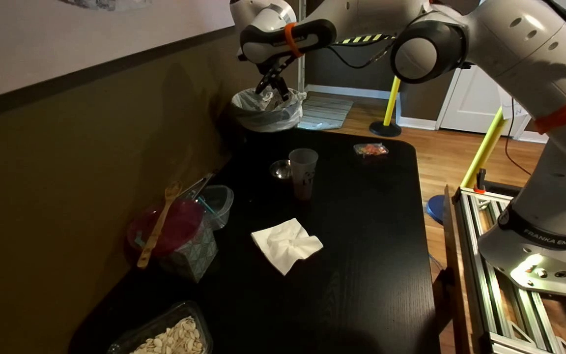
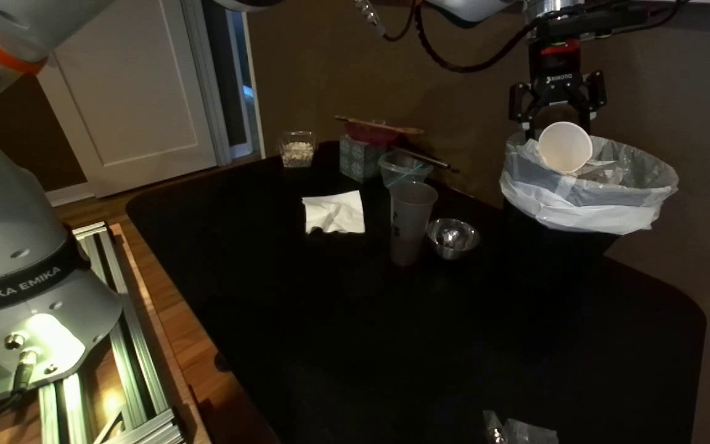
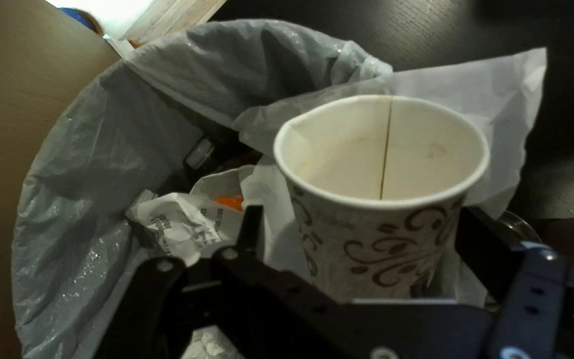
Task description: Push down the objects in the bin
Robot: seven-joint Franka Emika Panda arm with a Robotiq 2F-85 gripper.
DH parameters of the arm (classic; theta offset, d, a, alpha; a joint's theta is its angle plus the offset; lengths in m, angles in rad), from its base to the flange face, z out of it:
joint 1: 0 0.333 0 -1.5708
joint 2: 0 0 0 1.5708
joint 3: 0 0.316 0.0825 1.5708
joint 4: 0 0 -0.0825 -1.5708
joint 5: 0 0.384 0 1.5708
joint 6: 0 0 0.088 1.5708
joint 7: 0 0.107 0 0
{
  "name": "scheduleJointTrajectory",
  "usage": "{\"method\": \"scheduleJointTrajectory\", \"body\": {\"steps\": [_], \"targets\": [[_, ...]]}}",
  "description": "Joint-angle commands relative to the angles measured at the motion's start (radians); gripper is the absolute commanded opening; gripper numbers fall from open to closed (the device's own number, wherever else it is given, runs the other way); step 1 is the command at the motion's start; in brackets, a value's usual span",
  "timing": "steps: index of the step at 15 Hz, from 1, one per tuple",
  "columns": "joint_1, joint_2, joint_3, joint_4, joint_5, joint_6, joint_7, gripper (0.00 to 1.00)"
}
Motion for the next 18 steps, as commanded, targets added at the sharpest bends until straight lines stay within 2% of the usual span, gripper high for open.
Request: {"method": "scheduleJointTrajectory", "body": {"steps": [1,4,6,10,12,18], "targets": [[-0.014,0.073,-0.010,0.102,0.035,-0.024,-0.041,0.68],[-0.024,0.091,-0.012,0.125,0.053,-0.037,-0.033,0.43],[-0.035,0.084,0.005,0.115,0.053,-0.026,-0.021,0.32],[-0.047,0.102,0.007,0.114,0.067,-0.015,-0.013,0.05],[-0.054,0.119,0.011,0.115,0.081,-0.011,-0.008,0.00],[-0.051,0.160,0.015,0.138,0.115,-0.006,0.021,0.01]]}}
